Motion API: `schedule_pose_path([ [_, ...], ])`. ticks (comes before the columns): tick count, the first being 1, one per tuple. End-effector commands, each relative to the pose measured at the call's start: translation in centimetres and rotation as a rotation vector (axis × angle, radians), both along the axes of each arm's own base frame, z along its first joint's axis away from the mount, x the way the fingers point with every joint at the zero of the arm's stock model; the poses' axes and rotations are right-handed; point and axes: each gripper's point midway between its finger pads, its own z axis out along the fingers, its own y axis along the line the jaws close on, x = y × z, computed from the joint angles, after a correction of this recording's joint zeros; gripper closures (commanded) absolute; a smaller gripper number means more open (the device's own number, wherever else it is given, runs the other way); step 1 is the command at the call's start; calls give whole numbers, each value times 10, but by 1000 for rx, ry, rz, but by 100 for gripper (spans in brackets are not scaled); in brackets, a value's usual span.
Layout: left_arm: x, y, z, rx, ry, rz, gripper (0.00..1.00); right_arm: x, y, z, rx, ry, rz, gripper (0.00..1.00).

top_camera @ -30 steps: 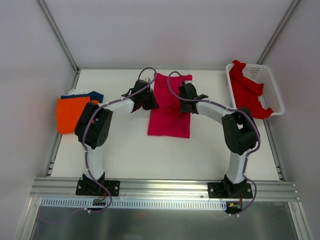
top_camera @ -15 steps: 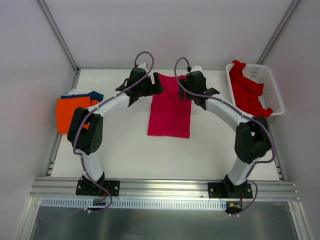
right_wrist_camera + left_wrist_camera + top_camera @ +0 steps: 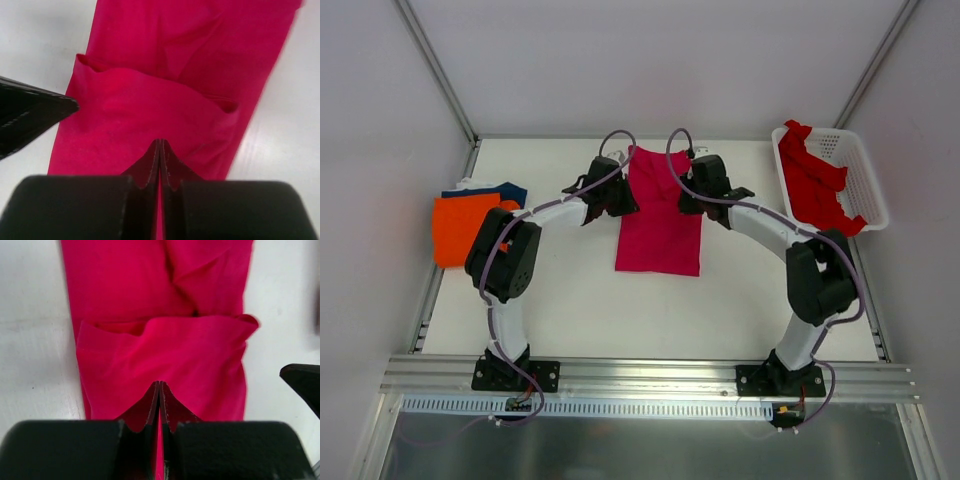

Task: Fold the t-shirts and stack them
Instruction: Fold the folded rectangular tshirt in 1/3 of the way

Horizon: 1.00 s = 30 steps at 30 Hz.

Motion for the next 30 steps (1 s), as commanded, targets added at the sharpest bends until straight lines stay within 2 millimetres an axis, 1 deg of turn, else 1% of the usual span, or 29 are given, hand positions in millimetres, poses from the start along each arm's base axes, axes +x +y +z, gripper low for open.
schedule_pose_path([
  [1,7,-17,0,-44,11,-40,100,13,43,5,167,30,106,99],
  [2,9,-19,-11,-41,30,-44,100,12,51,3,202,49,139,99],
  [3,11,-24,-9,-54,31,-58,100,14,57,4,223,52,152,99],
  [4,12,-25,-12,-56,37,-58,100,15,60,-5,235,81,151,99],
  [5,13,-26,-13,-59,40,-57,100,19,65,-4,253,68,160,99],
  [6,16,-28,-18,-57,46,-57,100,18,68,-6,266,80,170,99],
  [7,18,-28,-20,-54,49,-57,100,21,70,-7,270,81,171,100],
  [8,19,-29,-27,-47,55,-58,100,22,70,-16,265,98,166,99],
  [10,22,-31,-28,-49,53,-67,100,25,70,-22,258,117,161,99],
  [11,23,-31,-33,-44,61,-68,100,27,67,-30,242,126,147,99],
  [13,25,-32,-35,-40,57,-72,100,25,57,-45,196,167,116,99],
  [14,26,-32,-39,-32,60,-75,100,30,50,-50,153,160,85,100],
  [15,29,-32,-39,-33,55,-74,100,30,44,-53,126,164,69,100],
  [16,30,-30,-45,-30,67,-72,100,30,35,-58,83,171,38,99],
  [18,32,-30,-49,-27,70,-72,100,29,21,-64,27,186,10,99],
  [20,34,-27,-56,-27,84,-65,100,29,11,-67,-8,193,-12,100],
  [21,35,-27,-57,-29,87,-63,100,30,0,-70,-42,197,-43,99],
  [23,35,-26,-61,-28,96,-61,100,30,-10,-73,-72,204,-67,99],
  [27,34,-22,-68,-24,112,-50,100,24,-32,-81,-146,238,-123,100],
  [30,34,-17,-73,-15,121,-39,100,23,-51,-82,-207,241,-172,99],
])
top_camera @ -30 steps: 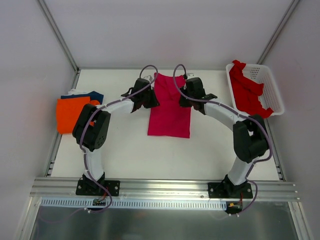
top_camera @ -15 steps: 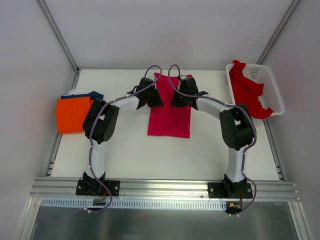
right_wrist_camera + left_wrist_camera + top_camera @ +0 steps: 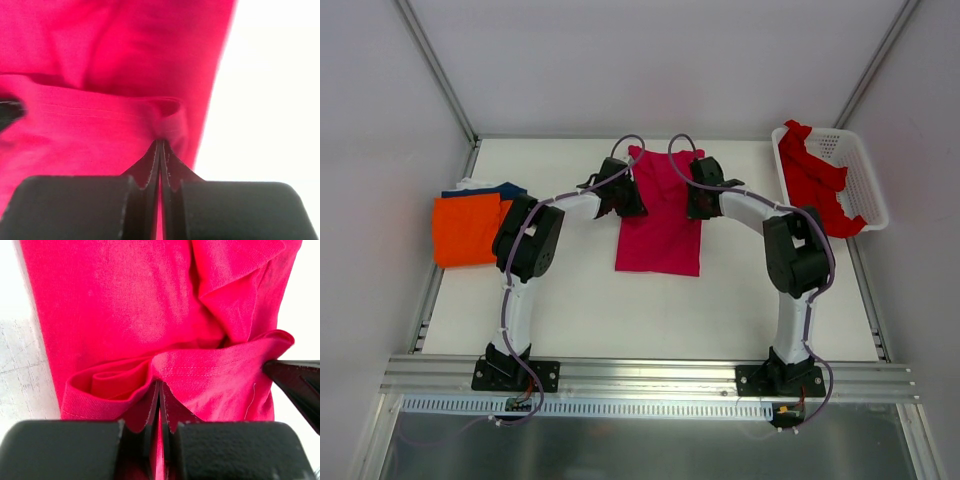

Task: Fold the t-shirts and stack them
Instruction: Fold the folded rectangular tshirt in 1/3 of the way

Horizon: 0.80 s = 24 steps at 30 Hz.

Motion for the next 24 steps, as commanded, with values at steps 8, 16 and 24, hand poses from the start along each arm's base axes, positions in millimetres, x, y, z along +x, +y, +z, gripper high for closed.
schedule_pose_path([
  [8,8,12,-6,8,0,9,100,6,-47,-16,-140,68,-86,100],
  [16,19,14,21,9,-82,22,100,9,-65,2,-204,11,-114,100],
  [24,25,37,186,13,-438,103,45,-17,-86,123,-143,-239,-152,88],
])
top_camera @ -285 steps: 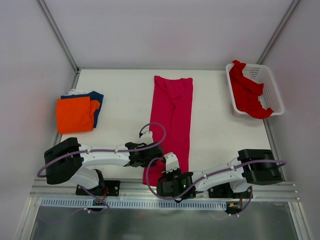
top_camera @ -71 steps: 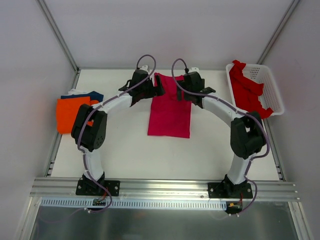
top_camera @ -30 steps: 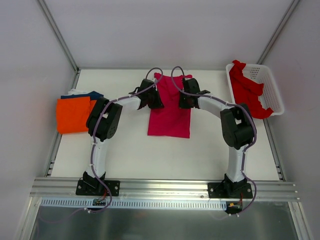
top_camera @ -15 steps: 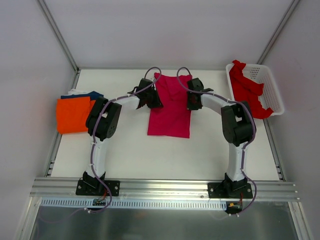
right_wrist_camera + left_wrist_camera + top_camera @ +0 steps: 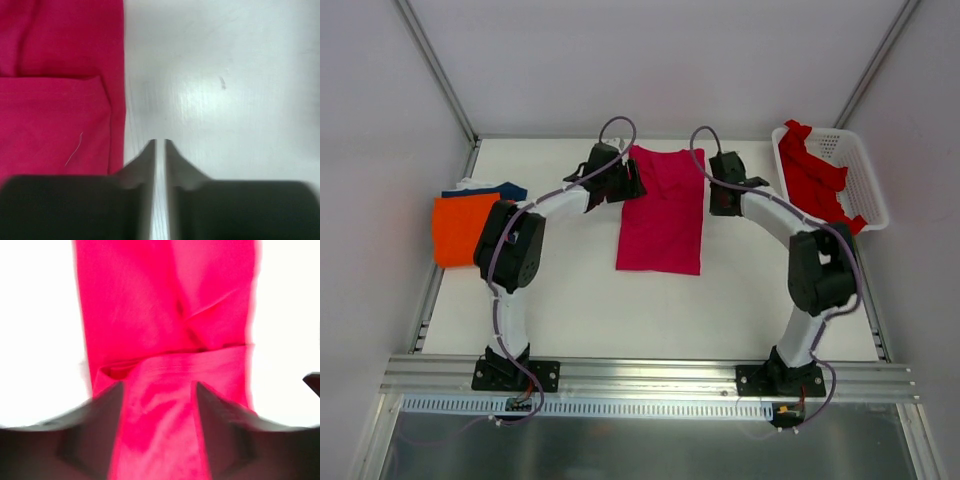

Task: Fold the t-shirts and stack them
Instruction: Fold the folded rectangular tshirt in 1/3 of the way, then grab one side of the 2/3 rectangular tshirt with both arms

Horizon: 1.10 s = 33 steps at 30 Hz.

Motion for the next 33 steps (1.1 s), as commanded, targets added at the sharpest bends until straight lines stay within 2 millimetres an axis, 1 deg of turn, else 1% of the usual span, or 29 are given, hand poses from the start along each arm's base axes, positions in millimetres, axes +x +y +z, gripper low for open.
schedule_pose_path([
  [1,7,17,149,-30,-331,51,35,-14,-14,105,50,-231,-8,76],
  [2,1,20,162,-22,-353,64,17,-22,-14,114,69,-242,5,58],
  [3,-8,24,166,-12,-345,66,8,-33,-14,113,85,-234,15,53],
  [4,-23,29,175,-21,-352,68,1,-47,-10,133,146,-270,39,50],
  [5,-35,29,175,-24,-346,59,1,-57,-7,136,176,-275,56,50],
  [6,-48,28,172,-43,-327,51,1,-65,-5,137,205,-280,67,54],
  [7,-68,32,160,-49,-300,42,1,-81,-1,120,233,-244,96,63],
  [8,-79,31,154,-57,-281,32,3,-90,1,133,283,-293,99,82],
  [9,-94,27,150,-84,-257,20,9,-97,3,130,310,-291,105,91],
  [10,-110,25,123,-83,-200,0,31,-107,10,116,355,-270,131,98],
  [11,-119,22,113,-95,-179,-14,53,-114,16,117,406,-276,151,99],
  [12,-130,16,107,-116,-156,-24,79,-122,27,112,463,-250,191,100],
  [13,-140,15,87,-116,-128,-35,100,-127,34,103,500,-235,214,99],
  [15,-156,2,73,-130,-101,-74,100,-137,55,96,610,-188,274,100],
  [16,-162,-2,64,-142,-90,-89,100,-137,65,88,648,-179,292,99],
  [17,-167,-6,60,-162,-75,-100,100,-139,72,85,685,-160,299,99],
  [18,-174,-12,48,-163,-46,-118,100,-138,82,85,717,-160,327,99],
  [19,-178,-17,45,-175,-34,-133,100,-142,90,80,718,-140,343,99],
  [20,-179,-20,43,-185,-26,-136,100,-140,95,78,718,-132,349,100],
  [21,-181,-23,34,-176,-5,-141,100,-140,100,68,711,-105,353,100],
  [22,-184,-26,30,-175,3,-148,100,-141,109,68,717,-106,374,99],
  [23,-184,-28,25,-179,9,-151,100,-140,113,67,722,-104,380,100],
  [24,-185,-29,21,-180,18,-152,100,-140,118,60,732,-80,379,100],
  [27,-184,-32,14,-193,30,-156,100,-139,138,57,755,-59,418,100],
  [28,-185,-34,13,-198,34,-161,100,-138,142,56,757,-52,424,100],
  [29,-186,-35,7,-194,49,-162,100,-138,145,53,755,-44,427,99],
  [30,-184,-35,7,-194,47,-161,100,-135,149,54,759,-44,433,100],
  [31,-184,-37,6,-195,50,-164,100,-137,154,44,753,-11,434,99],
  [33,-184,-37,-1,-194,64,-166,100,-136,162,40,759,2,447,100],
])
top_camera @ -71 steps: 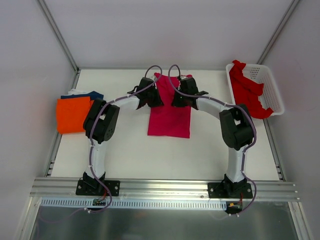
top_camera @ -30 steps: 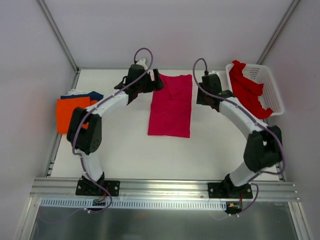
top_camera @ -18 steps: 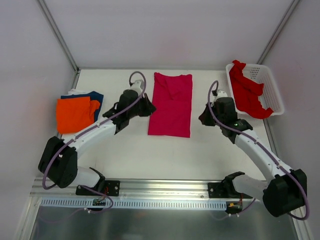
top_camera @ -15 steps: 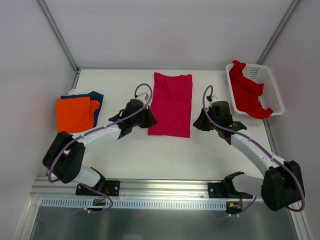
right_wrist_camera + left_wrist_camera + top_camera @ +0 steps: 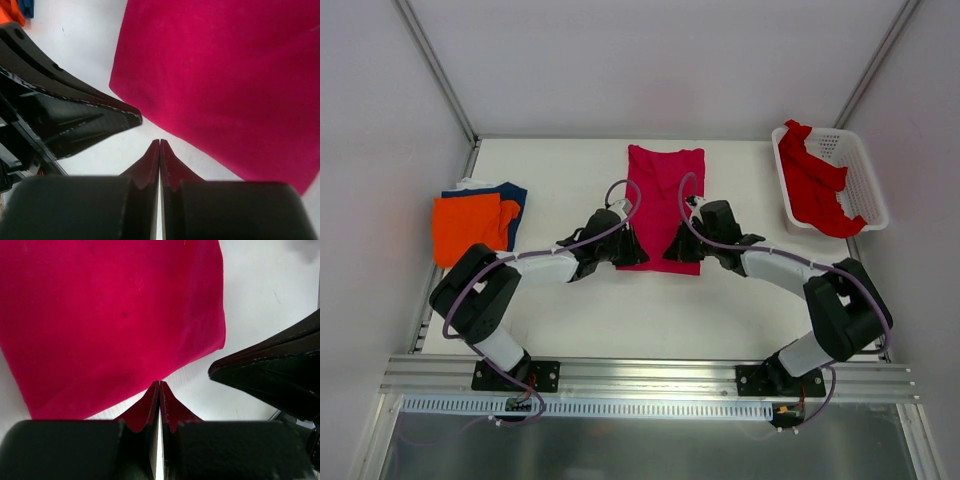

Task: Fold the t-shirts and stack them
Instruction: Grab one side of the 2/3 rectangular tshirt with both arms

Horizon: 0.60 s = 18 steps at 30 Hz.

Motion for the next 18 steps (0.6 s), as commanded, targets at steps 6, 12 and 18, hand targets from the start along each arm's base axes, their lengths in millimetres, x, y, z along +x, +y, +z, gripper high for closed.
schedule_pose_path([
  [6,-2,-9,-18,-28,34,-24,100,8,32,-23,35,63,34,100],
  [12,-13,2,-48,21,87,-17,100,-9,17,-60,-39,141,-3,100],
  [18,-22,14,-66,68,104,-8,100,-24,-8,-79,-130,162,-48,100],
])
